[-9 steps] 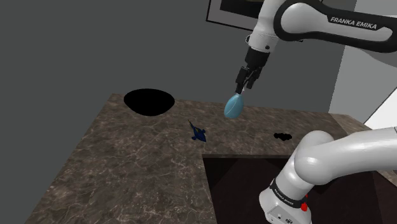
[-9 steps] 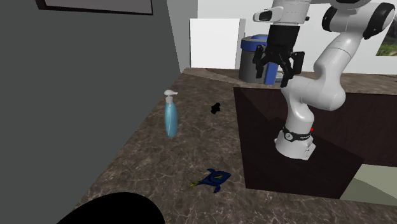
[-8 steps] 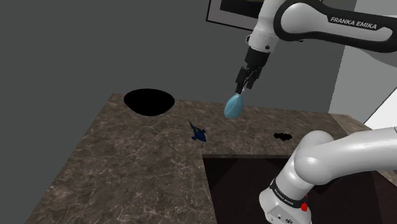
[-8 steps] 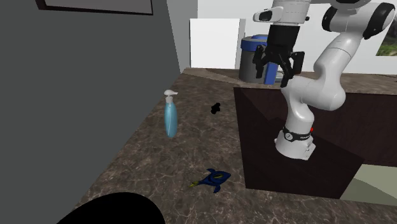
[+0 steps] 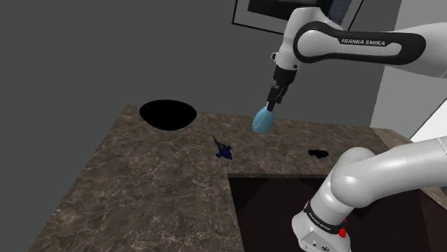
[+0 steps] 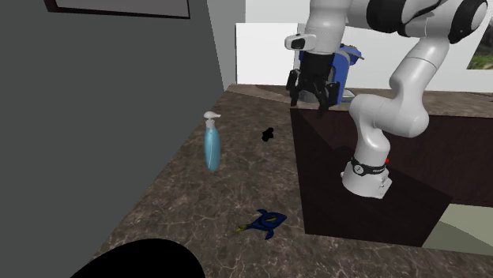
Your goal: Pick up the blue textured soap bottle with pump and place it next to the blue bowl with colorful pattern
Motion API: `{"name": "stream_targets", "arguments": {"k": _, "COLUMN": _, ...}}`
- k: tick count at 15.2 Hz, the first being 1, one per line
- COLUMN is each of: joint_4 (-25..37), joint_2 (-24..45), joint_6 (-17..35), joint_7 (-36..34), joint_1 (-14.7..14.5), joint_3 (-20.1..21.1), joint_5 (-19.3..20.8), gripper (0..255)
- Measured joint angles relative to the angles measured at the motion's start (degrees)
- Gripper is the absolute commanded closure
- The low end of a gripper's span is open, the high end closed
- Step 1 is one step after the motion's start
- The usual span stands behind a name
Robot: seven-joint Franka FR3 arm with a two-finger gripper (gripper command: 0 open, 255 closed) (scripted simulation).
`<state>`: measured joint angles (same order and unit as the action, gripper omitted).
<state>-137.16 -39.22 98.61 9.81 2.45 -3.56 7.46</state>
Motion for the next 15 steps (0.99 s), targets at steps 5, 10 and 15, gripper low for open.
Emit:
{"name": "stream_targets", "arguments": {"k": 5, "joint_4": -0.31, "joint_2": 5.29, "joint_6": 5.46, "joint_7": 8.97, "joint_1": 1.44, "joint_3": -5.03, "joint_5": 5.74, "gripper": 0}}
{"name": "stream_targets", "arguments": {"k": 10, "joint_4": 0.84, "joint_2": 12.41, "joint_6": 11.86, "joint_7": 16.64, "joint_1": 2.44, "joint_3": -9.25, "joint_5": 10.42, "gripper": 0}}
{"name": "stream_targets", "arguments": {"k": 15, "joint_4": 4.24, "joint_2": 21.03, "joint_6": 18.15, "joint_7": 24.14, "joint_1": 3.30, "joint_3": -13.15, "joint_5": 13.88, "gripper": 0}}
